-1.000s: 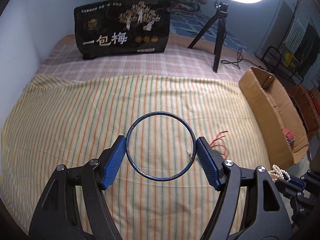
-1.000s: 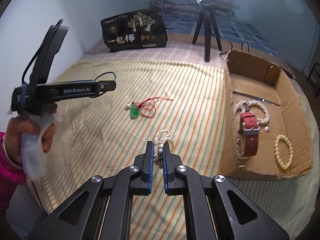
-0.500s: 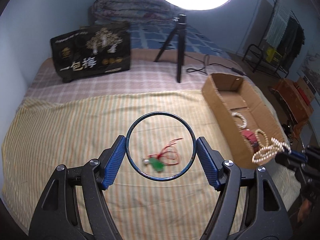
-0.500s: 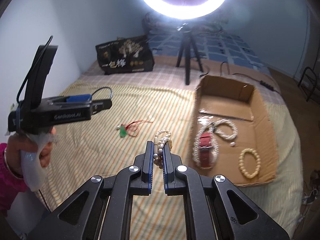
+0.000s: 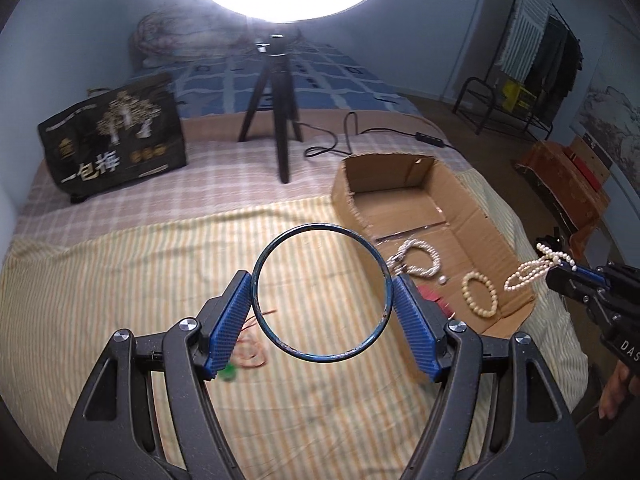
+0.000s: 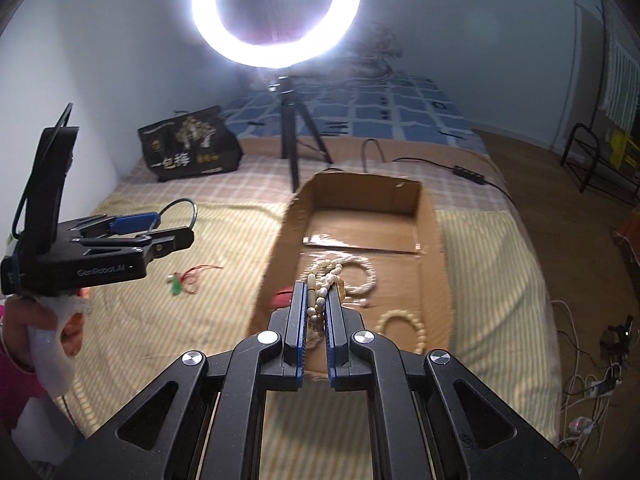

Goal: Organize jewelry
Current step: 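Carry the bangle with the left tool while the right tool carries the necklace over the box, then open both tools to drop the bangle and necklace into the box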

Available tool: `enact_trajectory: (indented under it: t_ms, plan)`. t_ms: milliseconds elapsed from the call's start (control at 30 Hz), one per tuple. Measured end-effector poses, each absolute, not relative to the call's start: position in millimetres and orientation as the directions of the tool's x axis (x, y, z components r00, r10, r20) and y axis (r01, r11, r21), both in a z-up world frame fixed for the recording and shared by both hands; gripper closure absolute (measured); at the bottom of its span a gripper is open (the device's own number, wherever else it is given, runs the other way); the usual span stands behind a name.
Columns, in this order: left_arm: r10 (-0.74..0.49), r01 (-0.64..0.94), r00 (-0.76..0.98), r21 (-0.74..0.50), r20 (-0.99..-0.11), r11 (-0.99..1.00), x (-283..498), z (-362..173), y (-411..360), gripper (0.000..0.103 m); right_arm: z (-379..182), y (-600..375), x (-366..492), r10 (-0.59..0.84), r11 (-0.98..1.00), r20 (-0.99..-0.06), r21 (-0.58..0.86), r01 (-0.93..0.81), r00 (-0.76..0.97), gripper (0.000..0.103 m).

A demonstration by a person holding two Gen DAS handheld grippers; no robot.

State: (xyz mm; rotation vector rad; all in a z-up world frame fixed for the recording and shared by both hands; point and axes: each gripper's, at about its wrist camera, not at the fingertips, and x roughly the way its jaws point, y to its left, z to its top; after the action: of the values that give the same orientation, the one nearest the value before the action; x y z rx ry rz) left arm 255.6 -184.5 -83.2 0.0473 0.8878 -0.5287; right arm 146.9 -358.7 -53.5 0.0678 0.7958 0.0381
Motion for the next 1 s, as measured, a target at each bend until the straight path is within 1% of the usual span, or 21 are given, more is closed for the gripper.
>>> enact_trajectory:
  t_ms: [567,1000]
  plan:
    - [-0.455,0.495,0.45,-0.209,-0.769,0.843,286,-98,-263,0.03,-73,-394,160,0.05,0.995,-0.729,0.093,0.026,0.683,0.097]
    - [-0.434,0.523,0.433,-0.172,-0.79,0.835,306,-114,-306,0.03,-96,-406,172,0.063,0.992,-0.748,0.121,0.043,0.661,0.097]
